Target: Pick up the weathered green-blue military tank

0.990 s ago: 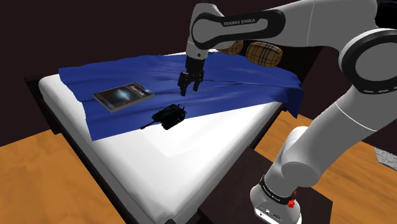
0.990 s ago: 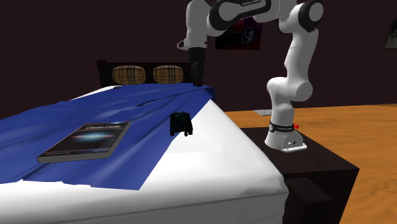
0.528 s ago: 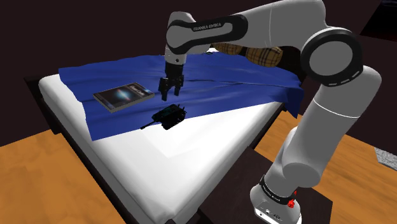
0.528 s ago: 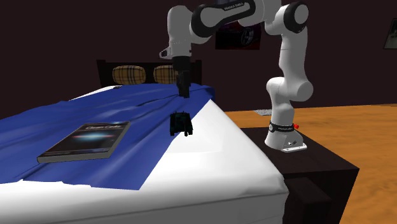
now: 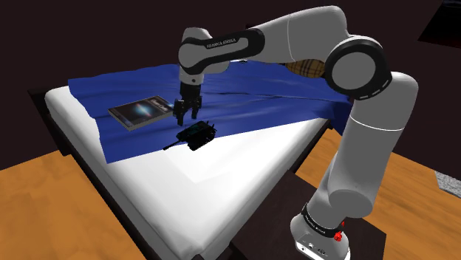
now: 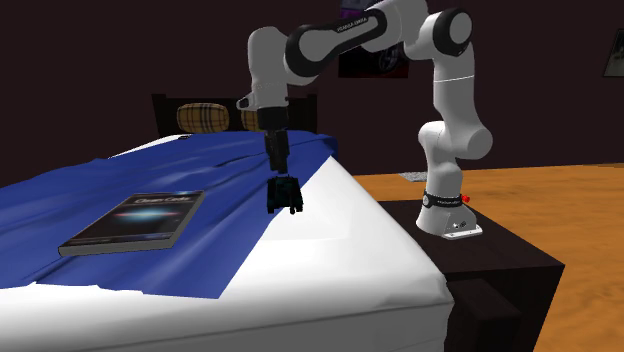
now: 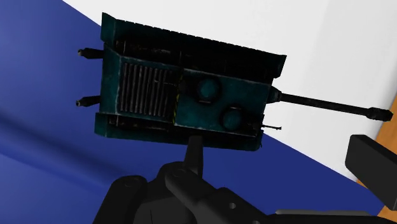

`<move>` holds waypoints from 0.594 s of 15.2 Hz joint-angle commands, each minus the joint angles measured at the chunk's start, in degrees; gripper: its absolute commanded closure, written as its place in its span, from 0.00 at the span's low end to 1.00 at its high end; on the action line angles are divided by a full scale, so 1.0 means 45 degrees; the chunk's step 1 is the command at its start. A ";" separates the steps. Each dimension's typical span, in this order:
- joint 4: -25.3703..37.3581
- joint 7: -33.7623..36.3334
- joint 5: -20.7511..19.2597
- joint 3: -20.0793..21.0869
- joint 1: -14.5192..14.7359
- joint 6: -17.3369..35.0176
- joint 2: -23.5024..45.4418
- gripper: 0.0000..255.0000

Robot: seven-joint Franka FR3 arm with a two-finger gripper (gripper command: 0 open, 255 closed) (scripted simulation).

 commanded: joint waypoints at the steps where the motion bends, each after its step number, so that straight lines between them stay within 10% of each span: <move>1: -0.0205 -0.0057 0.0025 0.0007 0.0005 0.0311 0.0104 0.00; 4: -0.0372 -0.0100 0.0044 0.0011 0.0008 0.0555 0.0184 0.00; 5: -0.0419 -0.0100 0.0045 0.0012 0.0010 0.0570 0.0153 1.00; 9: -0.0420 -0.0106 0.0046 0.0010 0.0007 0.0576 0.0159 1.00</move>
